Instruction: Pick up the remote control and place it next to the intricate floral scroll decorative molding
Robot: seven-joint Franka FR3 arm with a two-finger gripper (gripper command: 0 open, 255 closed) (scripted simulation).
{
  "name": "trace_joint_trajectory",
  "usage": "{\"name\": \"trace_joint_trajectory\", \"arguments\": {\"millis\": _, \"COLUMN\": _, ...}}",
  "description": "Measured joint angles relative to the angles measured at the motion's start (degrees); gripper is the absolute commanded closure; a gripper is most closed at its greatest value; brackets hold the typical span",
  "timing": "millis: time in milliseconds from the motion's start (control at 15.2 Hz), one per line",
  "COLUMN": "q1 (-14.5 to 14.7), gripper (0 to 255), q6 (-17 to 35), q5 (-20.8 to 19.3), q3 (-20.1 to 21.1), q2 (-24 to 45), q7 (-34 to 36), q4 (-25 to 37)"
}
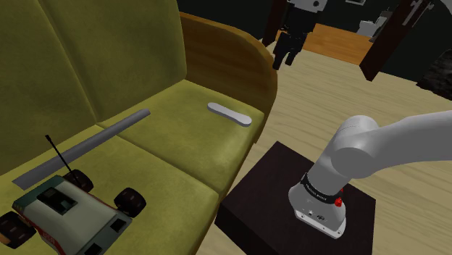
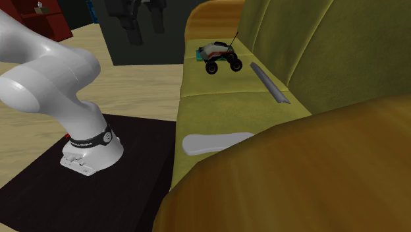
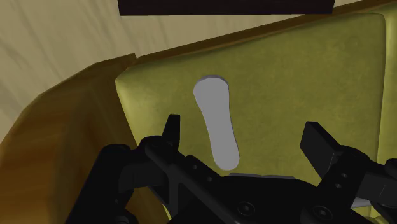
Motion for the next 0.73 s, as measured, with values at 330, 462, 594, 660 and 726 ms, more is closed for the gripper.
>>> {"name": "trace_joint_trajectory", "arguments": {"millis": 330, "q1": 0.7, "gripper": 0, "q6": 6.0, "q5": -0.4, "q3": -0.5, "q2": 3.0, "q7": -1.6, "q4": -3.3}}
{"name": "trace_joint_trajectory", "arguments": {"millis": 462, "q1": 1.1, "gripper": 0, "q6": 10.1, "q5": -0.7, "q3": -0.9, "q2": 5.2, "q7": -2.7, "q4": -5.2}}
{"name": "trace_joint_trajectory", "arguments": {"millis": 594, "q1": 1.6, "gripper": 0, "q6": 14.0, "q5": -0.8, "q3": -1.1, "q2": 8.1, "q7": -3.6, "q4": -6.3}}
{"name": "trace_joint_trajectory", "arguments": {"millis": 660, "q1": 1.7, "gripper": 0, "q6": 16.2, "q5": -1.0, "q3": -1.4, "q2": 9.1, "q7": -4.3, "q4": -7.6}}
{"name": "trace_joint_trajectory", "arguments": {"millis": 726, "q1": 1.9, "gripper": 0, "q6": 18.3, "q5": -1.2, "q3": -1.8, "q2": 10.7, "q7": -5.0, "q4": -8.0}}
